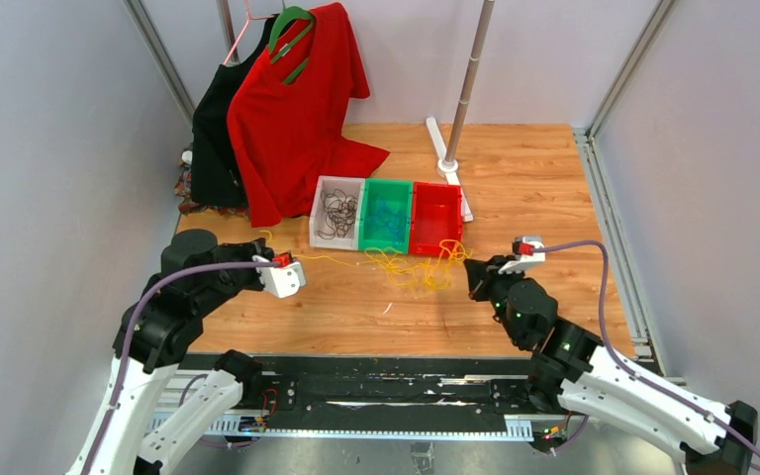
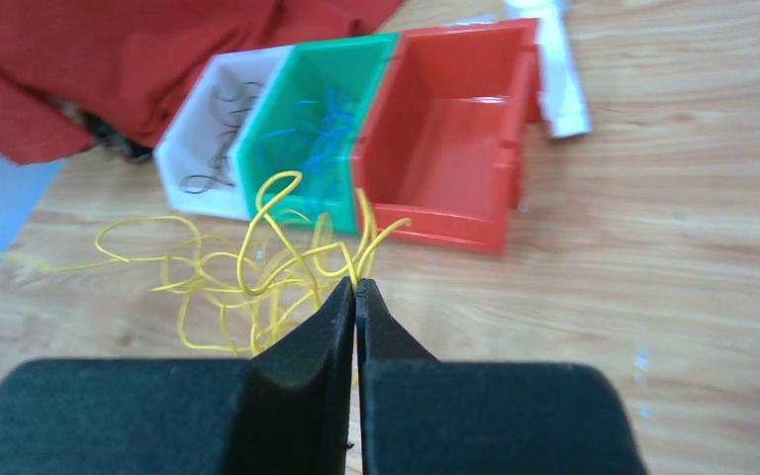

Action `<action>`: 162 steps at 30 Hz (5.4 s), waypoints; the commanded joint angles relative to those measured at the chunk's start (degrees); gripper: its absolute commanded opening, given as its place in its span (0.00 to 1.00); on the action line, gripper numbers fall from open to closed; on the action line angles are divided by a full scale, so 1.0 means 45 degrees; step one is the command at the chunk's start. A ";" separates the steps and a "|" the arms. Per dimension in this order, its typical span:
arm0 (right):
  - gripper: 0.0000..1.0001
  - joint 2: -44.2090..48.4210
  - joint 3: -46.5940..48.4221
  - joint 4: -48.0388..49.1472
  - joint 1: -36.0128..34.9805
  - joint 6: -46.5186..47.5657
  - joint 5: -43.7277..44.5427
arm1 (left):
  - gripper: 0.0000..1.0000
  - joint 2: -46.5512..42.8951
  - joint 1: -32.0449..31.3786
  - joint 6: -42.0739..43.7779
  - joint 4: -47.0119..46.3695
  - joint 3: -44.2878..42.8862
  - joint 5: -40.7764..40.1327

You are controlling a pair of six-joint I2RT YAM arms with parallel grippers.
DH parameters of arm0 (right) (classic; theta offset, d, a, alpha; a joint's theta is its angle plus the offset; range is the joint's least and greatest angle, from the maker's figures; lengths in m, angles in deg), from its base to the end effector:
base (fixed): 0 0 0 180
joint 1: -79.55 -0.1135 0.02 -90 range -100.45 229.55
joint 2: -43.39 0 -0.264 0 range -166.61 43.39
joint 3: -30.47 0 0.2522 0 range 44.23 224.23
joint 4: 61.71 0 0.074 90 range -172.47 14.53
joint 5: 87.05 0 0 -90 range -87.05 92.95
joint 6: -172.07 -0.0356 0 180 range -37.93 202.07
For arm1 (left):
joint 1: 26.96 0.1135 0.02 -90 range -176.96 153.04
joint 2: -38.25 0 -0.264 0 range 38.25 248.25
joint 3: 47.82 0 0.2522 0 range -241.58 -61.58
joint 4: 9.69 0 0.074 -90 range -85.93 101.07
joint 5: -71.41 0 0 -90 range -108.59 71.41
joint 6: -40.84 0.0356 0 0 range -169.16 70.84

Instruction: Untangle the cables

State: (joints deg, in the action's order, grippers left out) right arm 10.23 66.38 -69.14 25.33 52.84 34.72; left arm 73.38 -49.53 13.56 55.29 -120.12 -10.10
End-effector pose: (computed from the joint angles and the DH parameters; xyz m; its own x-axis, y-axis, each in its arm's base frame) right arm 0.1057 0.1146 0.2615 -0.2286 0.3928 -0.8907 -0.3109 0.8376 0.4492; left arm 0.0918 -0.0439 0.3668 0.2471 0.8492 -0.4666 0.6121 0.2365 0.7546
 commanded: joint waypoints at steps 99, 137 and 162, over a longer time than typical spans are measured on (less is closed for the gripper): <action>0.60 -0.7783 0.4070 0.5441 -0.2738 0.1832 -0.2343 | 0.00 0.4746 -0.3584 -0.6920 0.0319 -0.7342 0.5801; 0.10 -0.2904 0.0920 -0.0191 -0.2379 -0.0442 0.3776 | 0.00 0.5478 -0.3579 -0.1568 0.0918 -1.2093 -0.0493; 0.67 -0.4729 0.6033 0.2584 -0.2300 0.4132 -0.6008 | 0.00 0.4741 -0.3579 -0.1736 -0.0640 -1.1120 0.1350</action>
State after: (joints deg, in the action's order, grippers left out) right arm -4.92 83.87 -66.15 16.67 63.92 26.40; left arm 96.77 -65.36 5.34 54.11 -172.40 -8.09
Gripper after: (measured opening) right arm 0.661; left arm 0.017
